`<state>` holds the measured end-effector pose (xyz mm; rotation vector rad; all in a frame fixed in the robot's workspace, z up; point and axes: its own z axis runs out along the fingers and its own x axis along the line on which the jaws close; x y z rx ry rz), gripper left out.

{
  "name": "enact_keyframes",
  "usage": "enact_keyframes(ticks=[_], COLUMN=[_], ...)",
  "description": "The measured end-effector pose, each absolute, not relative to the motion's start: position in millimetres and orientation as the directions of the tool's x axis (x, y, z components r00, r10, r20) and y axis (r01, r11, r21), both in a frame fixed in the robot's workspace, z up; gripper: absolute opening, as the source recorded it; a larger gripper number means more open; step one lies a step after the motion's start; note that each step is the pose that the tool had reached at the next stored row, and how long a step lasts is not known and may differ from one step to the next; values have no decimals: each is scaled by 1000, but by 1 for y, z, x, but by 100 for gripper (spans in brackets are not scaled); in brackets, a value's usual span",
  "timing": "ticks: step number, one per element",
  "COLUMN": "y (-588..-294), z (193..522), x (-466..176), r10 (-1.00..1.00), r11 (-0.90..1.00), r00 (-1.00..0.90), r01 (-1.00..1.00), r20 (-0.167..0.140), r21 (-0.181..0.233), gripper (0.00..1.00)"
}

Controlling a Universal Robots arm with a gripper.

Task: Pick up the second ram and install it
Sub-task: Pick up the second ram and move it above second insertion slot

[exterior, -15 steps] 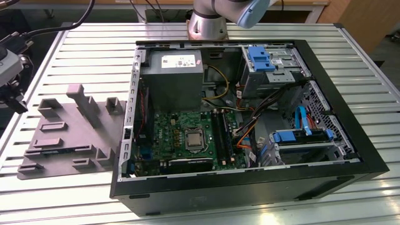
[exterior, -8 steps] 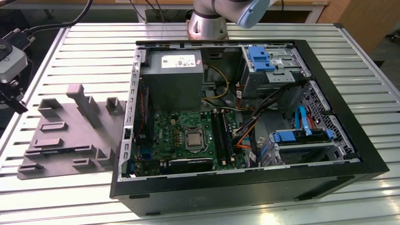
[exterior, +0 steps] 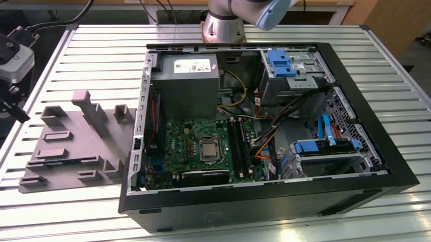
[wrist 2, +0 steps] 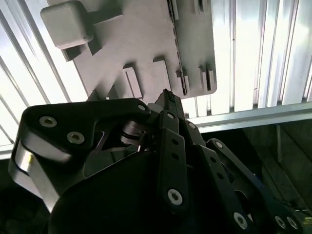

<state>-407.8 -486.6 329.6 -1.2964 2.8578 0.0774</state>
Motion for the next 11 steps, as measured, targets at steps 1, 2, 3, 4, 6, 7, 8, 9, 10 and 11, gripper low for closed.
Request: enact_keyframes(ticks=[1,2,3,4,6,7,8,9,10,11], y=[-487,-487,-487,-487,-487,-487,-487,-487,-487,-487], z=[329,329,329,329,329,329,329,328,328,328], x=[-408,-408,-408,-408,-408,-408,-408,-408,-408,-408], r10=[-764,-775,-787,-798,-819,-830,-839,-849,-859,-868], r11=[644,630,615,601,572,557,542,526,510,495], r00=[-645,-631,-616,-602,-573,-558,-543,-528,-512,-497], r01=[-764,-775,-787,-798,-819,-830,-839,-849,-859,-868], r20=[-23,-23,-23,-23,-23,-23,-23,-23,-23,-23], r21=[44,44,44,44,44,44,44,44,44,44], gripper=[11,11,11,11,11,11,11,11,11,11])
